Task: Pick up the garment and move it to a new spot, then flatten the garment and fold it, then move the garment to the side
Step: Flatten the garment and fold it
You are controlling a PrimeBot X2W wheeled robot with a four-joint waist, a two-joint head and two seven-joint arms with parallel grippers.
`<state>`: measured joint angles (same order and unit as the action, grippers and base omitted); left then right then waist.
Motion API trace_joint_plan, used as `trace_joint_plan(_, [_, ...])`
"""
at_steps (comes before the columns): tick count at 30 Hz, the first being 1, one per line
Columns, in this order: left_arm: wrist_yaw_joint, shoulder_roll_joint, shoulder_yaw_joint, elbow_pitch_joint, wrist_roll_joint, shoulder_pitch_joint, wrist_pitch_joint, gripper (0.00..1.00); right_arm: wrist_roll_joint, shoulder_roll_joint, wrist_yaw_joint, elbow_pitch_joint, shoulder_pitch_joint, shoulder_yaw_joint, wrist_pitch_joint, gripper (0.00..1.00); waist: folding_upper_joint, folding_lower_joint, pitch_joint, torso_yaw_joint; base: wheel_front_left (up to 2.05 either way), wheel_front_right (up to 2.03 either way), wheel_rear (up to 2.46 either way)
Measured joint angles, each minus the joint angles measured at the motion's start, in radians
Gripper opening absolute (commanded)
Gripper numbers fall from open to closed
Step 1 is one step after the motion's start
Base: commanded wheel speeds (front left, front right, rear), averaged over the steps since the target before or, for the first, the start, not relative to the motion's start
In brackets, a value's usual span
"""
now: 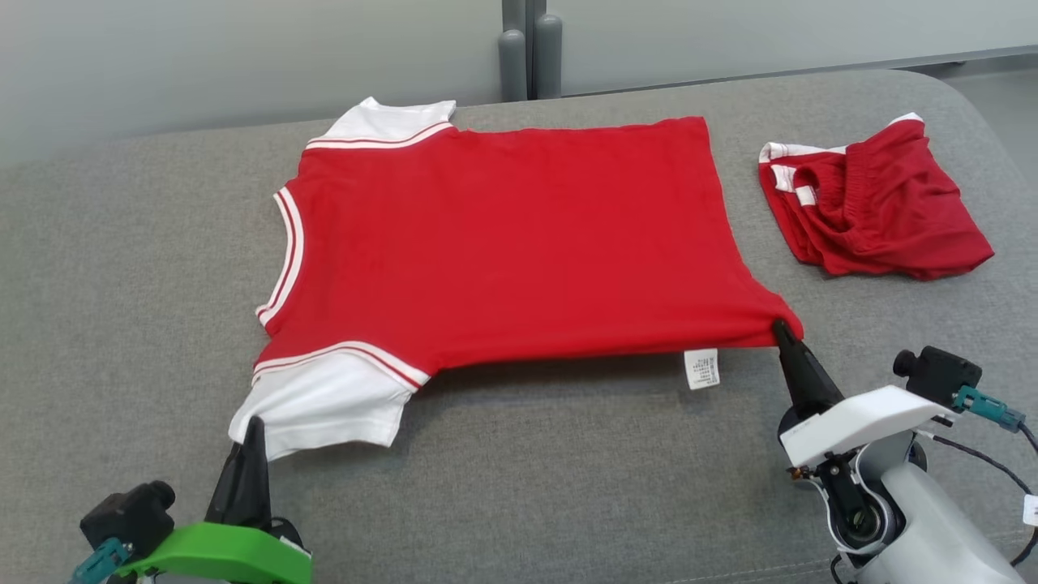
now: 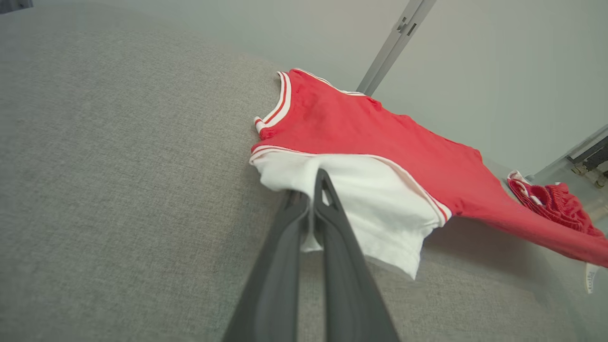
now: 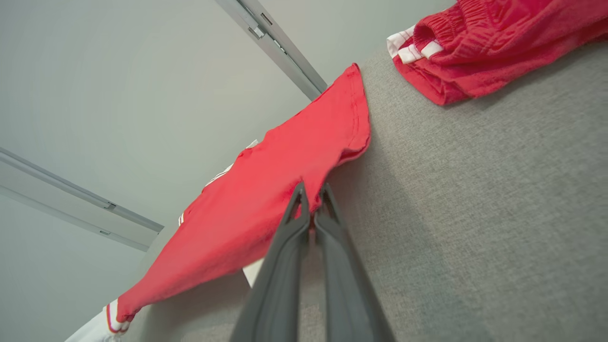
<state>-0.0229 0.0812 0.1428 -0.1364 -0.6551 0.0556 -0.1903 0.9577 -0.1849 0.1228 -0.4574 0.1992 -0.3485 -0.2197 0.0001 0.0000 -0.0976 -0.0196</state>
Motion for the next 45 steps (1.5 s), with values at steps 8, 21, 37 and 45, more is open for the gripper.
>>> trace_joint_plan(8, [-0.013,0.002,0.008,0.053,0.01,0.096,-0.004,0.0,-0.001,-0.02,0.0,0.024,-0.066,-0.017,0.0,0.0,0.0,0.0,0.026,0.027,0.0,0.0,0.0])
trace_joint_plan(21, [-0.017,0.001,0.06,-0.017,0.012,0.147,0.058,0.0,-0.001,-0.036,0.0,-0.008,-0.11,-0.03,0.015,0.0,0.0,0.0,0.036,-0.006,0.0,0.0,0.0])
trace_joint_plan(37, [-0.023,0.005,0.067,-0.121,0.012,0.124,0.102,0.0,0.002,-0.004,-0.01,-0.15,-0.105,-0.04,0.036,0.0,0.0,0.0,0.046,0.005,0.0,0.0,0.0])
trace_joint_plan(45, [-0.031,-0.001,0.053,-0.149,-0.01,0.104,0.103,0.0,0.002,0.016,-0.01,-0.19,-0.1,-0.041,0.027,0.03,0.0,0.0,0.057,0.005,0.0,0.0,0.0])
